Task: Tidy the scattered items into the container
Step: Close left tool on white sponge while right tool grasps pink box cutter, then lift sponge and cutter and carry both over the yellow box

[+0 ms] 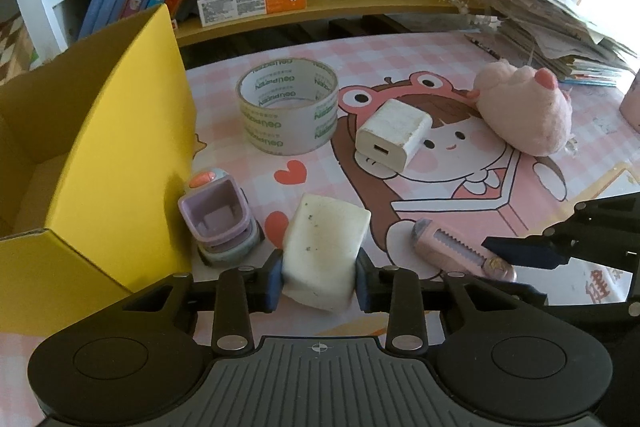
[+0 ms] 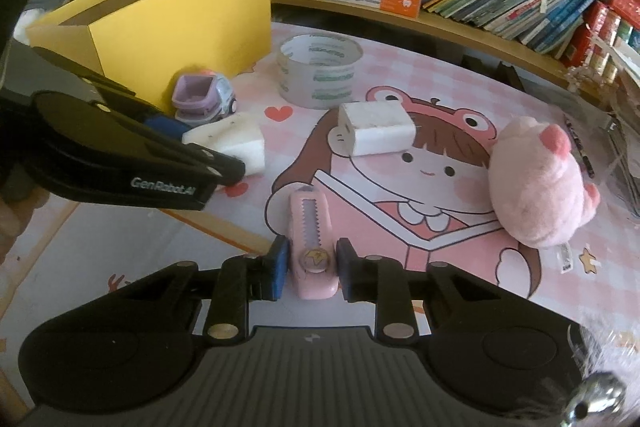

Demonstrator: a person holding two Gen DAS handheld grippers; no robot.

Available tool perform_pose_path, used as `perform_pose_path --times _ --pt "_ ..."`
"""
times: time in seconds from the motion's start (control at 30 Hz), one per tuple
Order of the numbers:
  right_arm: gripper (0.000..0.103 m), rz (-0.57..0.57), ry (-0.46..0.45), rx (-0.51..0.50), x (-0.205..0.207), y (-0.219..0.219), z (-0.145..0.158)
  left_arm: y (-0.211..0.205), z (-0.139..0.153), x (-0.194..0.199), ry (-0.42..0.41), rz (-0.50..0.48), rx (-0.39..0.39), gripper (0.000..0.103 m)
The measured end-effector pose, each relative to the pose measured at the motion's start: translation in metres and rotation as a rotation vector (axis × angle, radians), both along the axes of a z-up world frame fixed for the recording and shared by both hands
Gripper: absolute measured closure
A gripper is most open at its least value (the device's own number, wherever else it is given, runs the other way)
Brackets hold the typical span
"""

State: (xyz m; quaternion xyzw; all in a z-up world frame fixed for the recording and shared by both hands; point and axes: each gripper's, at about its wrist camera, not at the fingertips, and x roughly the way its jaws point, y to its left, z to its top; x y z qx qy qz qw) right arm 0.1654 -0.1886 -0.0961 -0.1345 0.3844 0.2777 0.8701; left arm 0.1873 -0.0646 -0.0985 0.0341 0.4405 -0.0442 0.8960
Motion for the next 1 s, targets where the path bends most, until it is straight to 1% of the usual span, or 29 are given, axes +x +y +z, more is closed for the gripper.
perform_pose_path --times 0.27,0.67,1.0 --pt "0.079 -0.033 -0.016 0.003 -0.011 -0.008 0.008 -0.005 0.013 -0.013 -0.039 -0.015 0.001 0.072" --pt "0.079 -0.065 -0.064 0.014 -0.025 -0.016 0.021 -0.01 0.034 -0.034 -0.099 -0.04 0.001 0.072" --pt "0.079 -0.084 -0.092 0.007 -0.037 -0.015 0.029 -0.007 0.043 -0.05 -0.135 -0.049 0.002 0.073"
